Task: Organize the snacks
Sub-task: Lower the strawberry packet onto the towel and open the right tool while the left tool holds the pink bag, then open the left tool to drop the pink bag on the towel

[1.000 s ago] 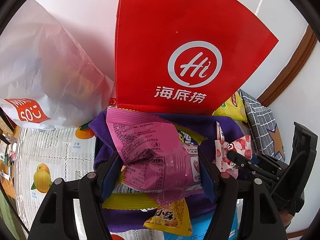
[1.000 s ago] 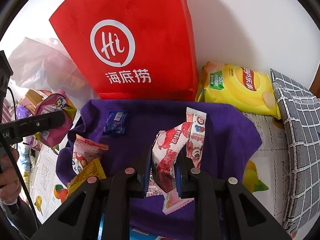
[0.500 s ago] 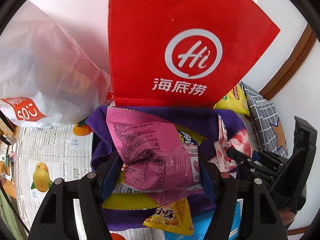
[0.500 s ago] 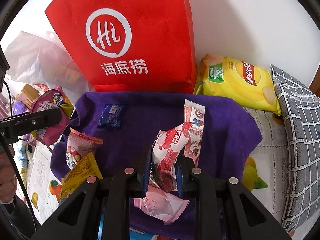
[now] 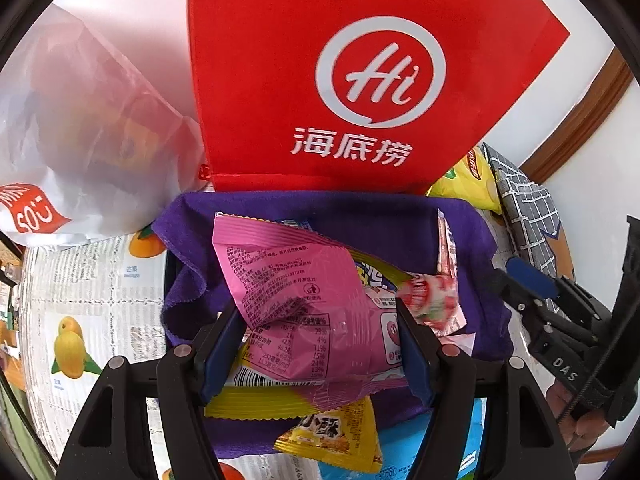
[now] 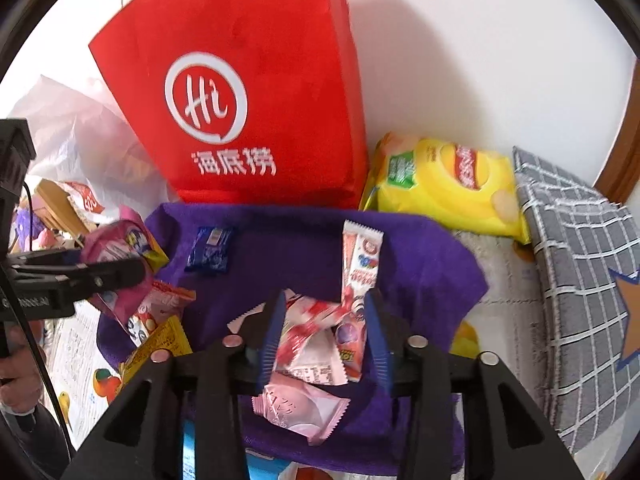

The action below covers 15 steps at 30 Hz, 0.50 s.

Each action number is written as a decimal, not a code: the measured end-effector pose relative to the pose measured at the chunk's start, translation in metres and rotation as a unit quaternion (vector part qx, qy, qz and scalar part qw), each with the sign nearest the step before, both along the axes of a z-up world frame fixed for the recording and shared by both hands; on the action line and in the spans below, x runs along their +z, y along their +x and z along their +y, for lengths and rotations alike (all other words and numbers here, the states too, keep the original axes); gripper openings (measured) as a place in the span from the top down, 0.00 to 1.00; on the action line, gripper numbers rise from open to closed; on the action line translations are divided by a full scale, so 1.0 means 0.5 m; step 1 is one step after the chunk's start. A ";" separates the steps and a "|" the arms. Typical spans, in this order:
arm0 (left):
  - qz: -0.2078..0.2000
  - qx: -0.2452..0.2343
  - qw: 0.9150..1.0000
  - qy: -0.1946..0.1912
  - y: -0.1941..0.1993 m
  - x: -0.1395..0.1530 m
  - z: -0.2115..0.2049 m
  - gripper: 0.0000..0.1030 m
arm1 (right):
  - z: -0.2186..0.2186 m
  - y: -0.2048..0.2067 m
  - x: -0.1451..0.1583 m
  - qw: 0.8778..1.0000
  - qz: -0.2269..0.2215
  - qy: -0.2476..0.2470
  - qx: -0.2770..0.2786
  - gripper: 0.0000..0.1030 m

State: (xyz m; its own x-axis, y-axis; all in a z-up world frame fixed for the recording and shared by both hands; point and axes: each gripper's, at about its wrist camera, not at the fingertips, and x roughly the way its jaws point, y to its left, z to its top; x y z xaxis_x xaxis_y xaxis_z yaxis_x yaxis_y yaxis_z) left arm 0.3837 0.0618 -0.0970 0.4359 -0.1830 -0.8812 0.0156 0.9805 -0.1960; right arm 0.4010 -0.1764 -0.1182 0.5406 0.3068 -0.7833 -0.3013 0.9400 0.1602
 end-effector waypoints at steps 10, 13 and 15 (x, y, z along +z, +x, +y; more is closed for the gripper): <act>0.005 0.011 1.000 0.009 0.000 0.008 -0.016 0.28 | -0.020 -0.023 0.044 1.000 -0.026 0.002 -0.013 0.54; -0.012 0.012 1.000 -0.001 -0.012 0.031 -0.011 0.26 | -0.029 -0.035 0.058 0.999 -0.039 0.004 -0.026 0.48; -0.018 0.007 1.000 -0.003 -0.019 0.042 -0.011 0.26 | -0.036 -0.045 0.065 0.998 -0.041 0.005 -0.037 0.47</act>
